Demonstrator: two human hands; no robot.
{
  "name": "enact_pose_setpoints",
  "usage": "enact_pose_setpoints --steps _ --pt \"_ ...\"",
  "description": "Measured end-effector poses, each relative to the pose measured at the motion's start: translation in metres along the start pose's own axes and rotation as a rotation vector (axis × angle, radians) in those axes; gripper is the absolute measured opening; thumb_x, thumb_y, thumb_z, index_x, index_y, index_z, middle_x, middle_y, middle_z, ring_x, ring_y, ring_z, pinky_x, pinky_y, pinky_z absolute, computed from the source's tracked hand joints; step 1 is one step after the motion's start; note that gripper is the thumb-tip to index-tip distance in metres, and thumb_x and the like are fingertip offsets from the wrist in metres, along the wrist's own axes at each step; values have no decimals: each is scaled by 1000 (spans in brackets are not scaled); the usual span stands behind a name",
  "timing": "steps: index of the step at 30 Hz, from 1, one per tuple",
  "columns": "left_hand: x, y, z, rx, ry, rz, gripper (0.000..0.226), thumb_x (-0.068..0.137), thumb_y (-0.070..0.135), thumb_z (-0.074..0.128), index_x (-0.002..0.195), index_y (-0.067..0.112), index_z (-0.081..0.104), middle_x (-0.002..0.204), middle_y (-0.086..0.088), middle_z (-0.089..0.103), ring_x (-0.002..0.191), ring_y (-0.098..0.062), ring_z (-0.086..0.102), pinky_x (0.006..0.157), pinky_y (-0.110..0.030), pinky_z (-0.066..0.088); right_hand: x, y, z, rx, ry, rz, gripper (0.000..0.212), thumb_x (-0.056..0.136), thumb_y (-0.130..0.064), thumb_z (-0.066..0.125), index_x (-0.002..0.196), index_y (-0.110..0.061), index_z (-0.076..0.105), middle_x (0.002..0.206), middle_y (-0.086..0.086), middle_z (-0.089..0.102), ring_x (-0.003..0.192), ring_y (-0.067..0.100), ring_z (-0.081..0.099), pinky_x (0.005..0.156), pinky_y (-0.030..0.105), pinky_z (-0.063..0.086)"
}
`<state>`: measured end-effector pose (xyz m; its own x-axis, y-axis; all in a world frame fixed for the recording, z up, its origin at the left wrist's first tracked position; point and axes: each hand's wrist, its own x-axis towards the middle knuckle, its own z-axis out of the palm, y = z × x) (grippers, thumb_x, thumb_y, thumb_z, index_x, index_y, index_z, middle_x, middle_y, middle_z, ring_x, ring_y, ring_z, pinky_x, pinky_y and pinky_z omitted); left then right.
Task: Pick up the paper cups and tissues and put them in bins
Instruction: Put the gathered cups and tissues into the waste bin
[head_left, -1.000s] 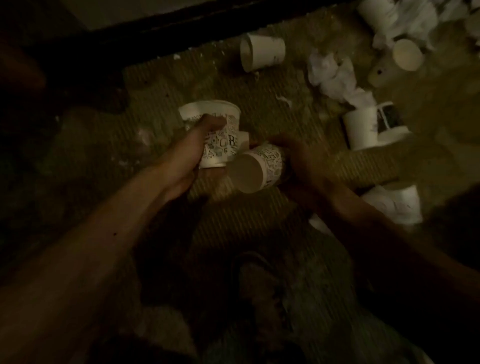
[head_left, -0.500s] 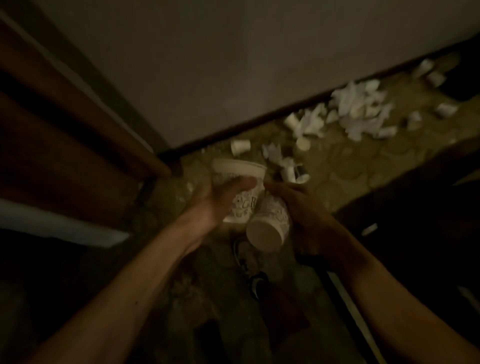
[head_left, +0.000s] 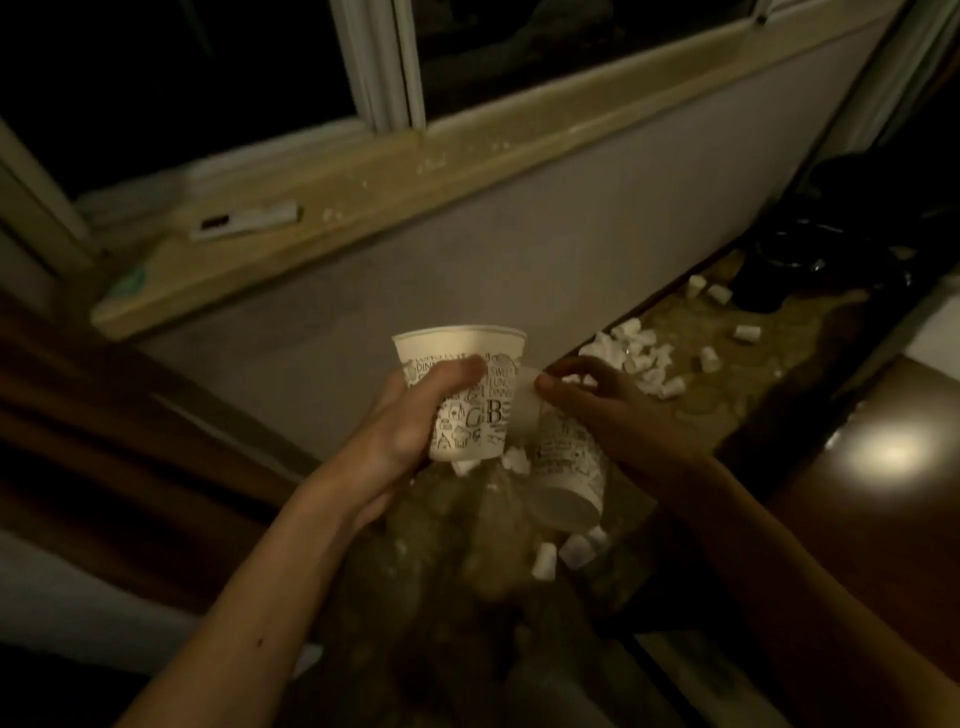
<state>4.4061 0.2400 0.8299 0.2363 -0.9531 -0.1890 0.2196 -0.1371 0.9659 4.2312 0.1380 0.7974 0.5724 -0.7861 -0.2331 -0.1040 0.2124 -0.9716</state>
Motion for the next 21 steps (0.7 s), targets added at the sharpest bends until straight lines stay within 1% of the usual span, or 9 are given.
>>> enact_pose_setpoints --steps 2,5,7,9,11,14,17,19,21 --pt "26 18 8 -3 -23 4 26 63 39 75 85 26 78 91 -8 77 81 -21 74 57 -29 56 14 -22 -16 -42 -37 -29 66 54 -52 79 108 -15 66 100 10 72 86 28 73 67 35 59" --pt "72 41 20 -33 -69 -24 39 59 44 74 91 23 77 96 -9 76 85 -22 74 60 -30 57 44 -50 -42 -78 -18 -60 46 61 -46 76 98 -20 70 93 3 75 82 22 73 64 30 58" --pt "105 53 29 -73 -122 -17 30 59 38 78 87 27 80 95 -7 76 84 -20 74 61 -29 57 66 -64 -59 -74 8 -67 40 62 -47 75 96 -25 70 93 -3 75 84 20 73 66 30 59" --pt "135 65 33 -108 -144 33 26 63 38 78 88 30 79 95 -6 76 85 -20 74 63 -29 58 91 -76 -74 -45 71 -70 44 59 -52 74 95 -27 71 96 0 75 88 23 73 73 38 61" --pt "164 76 33 -105 -113 78 30 68 44 74 96 33 77 101 -5 76 92 -20 73 67 -29 58 118 -89 -87 3 187 -57 44 58 -53 74 93 -26 72 99 7 73 93 28 71 85 50 57" --pt "206 90 33 -84 -144 75 36 71 44 72 104 31 75 109 -6 74 100 -20 71 70 -29 57 155 -104 -100 44 289 -45 52 58 -55 74 99 -22 71 103 12 72 93 31 71 87 56 55" --pt "255 97 36 -25 -136 65 40 60 44 77 97 29 76 100 -3 76 91 -16 73 62 -26 57 187 -110 -112 55 320 -67 62 58 -56 75 106 -17 69 103 10 72 91 29 72 82 50 58" --pt "289 101 37 45 -159 92 37 55 47 75 91 36 76 93 2 77 85 -13 73 59 -24 56 208 -114 -122 53 347 -91 55 63 -53 75 105 -19 68 101 6 73 89 25 72 76 43 61" --pt "318 105 39 86 -209 125 33 58 49 73 91 47 74 94 6 76 86 -11 73 60 -22 56 226 -121 -130 77 387 -96 47 69 -48 74 106 -20 67 99 3 73 89 22 72 72 36 61"
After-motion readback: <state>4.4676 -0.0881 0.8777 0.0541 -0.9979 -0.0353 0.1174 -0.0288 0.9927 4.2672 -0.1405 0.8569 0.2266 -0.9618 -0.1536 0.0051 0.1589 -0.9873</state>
